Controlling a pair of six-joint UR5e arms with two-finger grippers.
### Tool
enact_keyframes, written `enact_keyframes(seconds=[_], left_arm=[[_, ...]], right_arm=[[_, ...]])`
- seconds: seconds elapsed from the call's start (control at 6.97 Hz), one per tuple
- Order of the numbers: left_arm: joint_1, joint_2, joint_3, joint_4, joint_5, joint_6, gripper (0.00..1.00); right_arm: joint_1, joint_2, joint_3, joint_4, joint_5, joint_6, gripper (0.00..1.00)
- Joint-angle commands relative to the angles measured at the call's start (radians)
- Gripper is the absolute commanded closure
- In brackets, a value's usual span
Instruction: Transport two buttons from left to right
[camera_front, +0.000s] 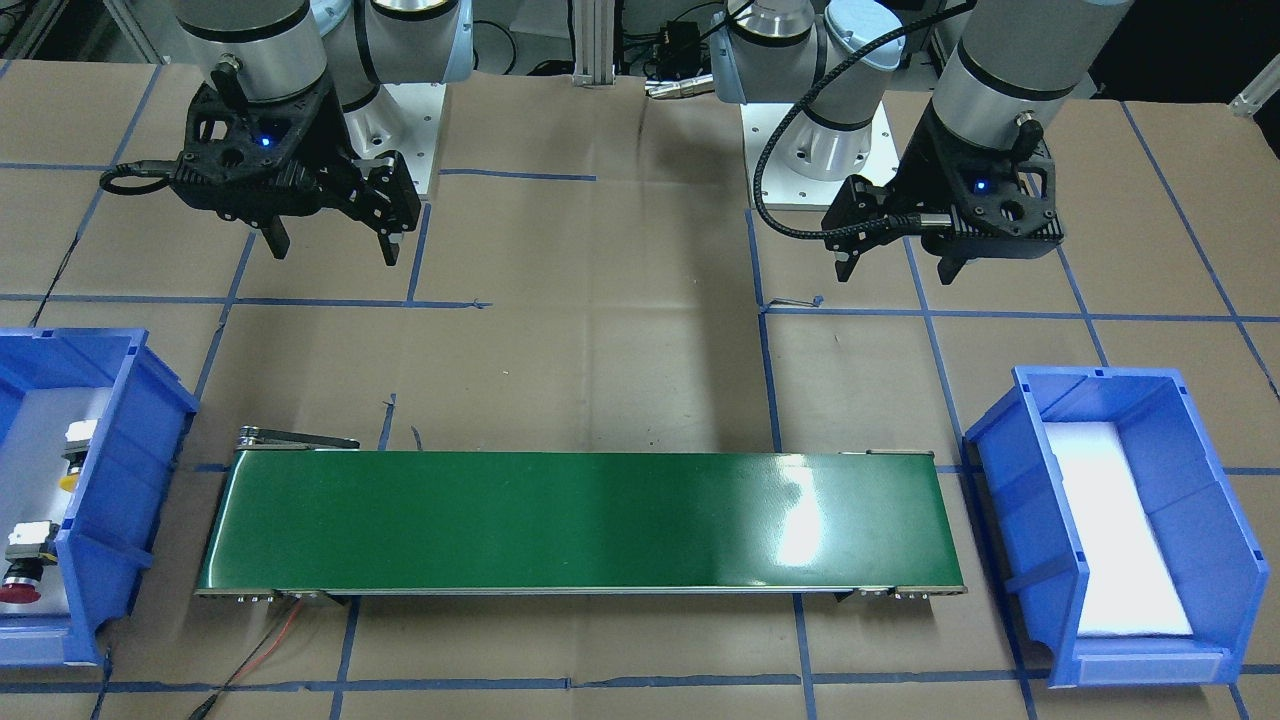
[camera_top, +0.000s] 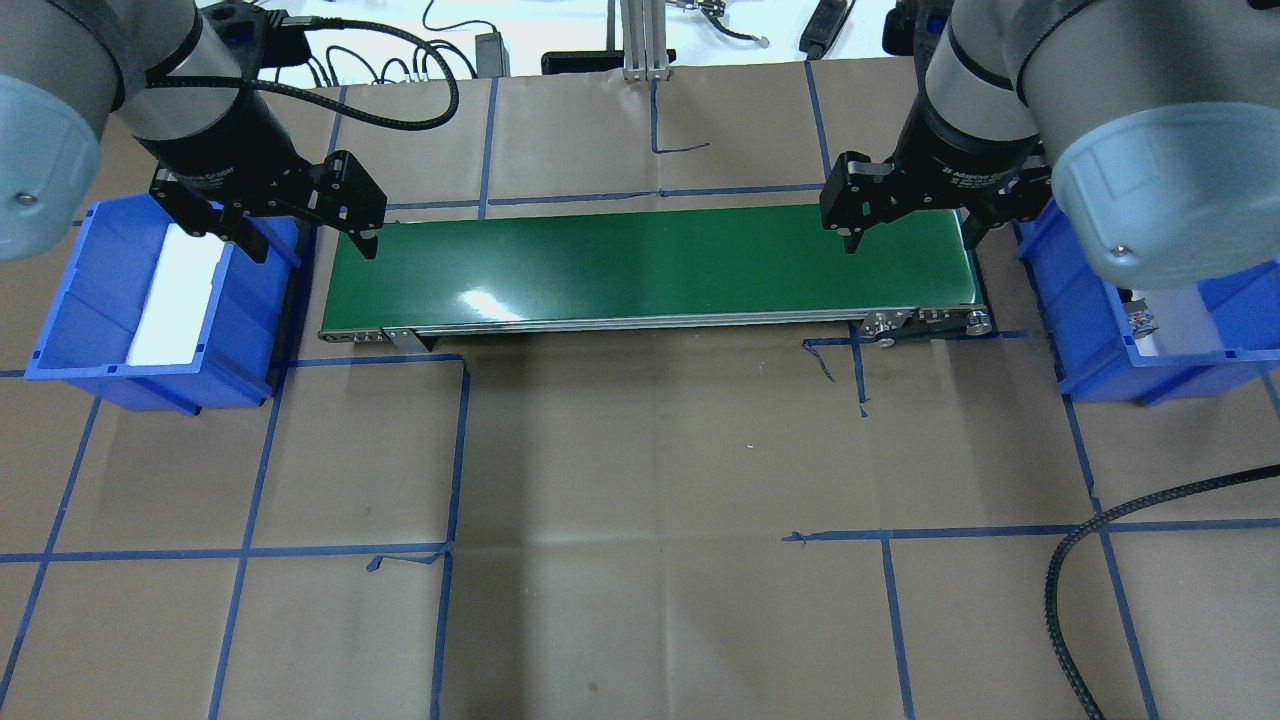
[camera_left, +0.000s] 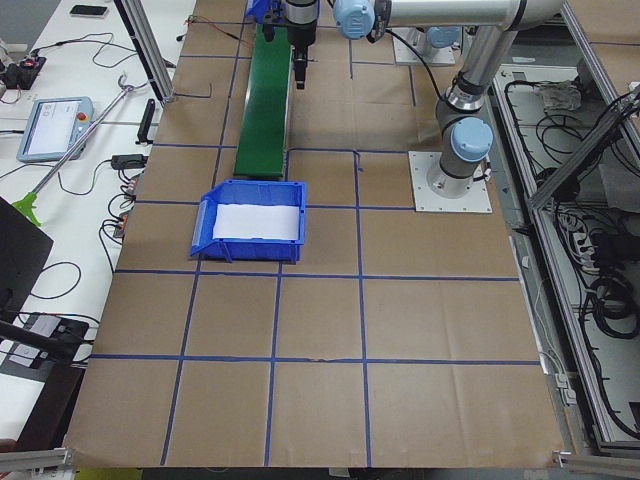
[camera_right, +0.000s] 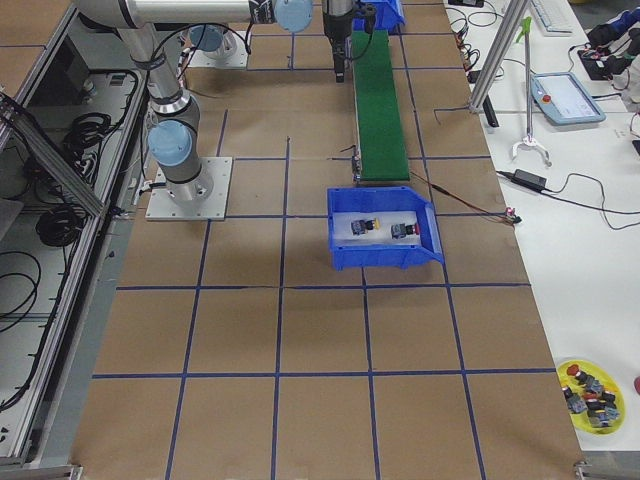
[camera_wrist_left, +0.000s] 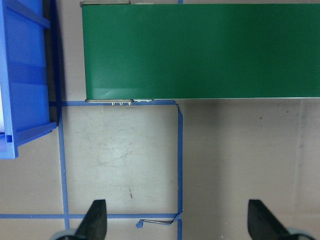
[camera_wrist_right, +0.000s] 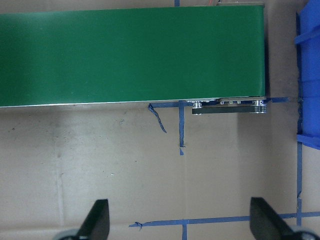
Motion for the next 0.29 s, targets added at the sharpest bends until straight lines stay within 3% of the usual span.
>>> enact_keyframes(seconds=[0.0,0.14], left_arm=[[0.0,0.0,0.0,0.0,0.0,0.0,0.0],[0.0,0.0,0.001,0.0,0.0,0.0,0.0]], right_arm=[[0.0,0.0,0.0,0.0,0.002,0.003,0.0],[0.0,0.0,0.0,0.0,0.0,0.003,0.0]])
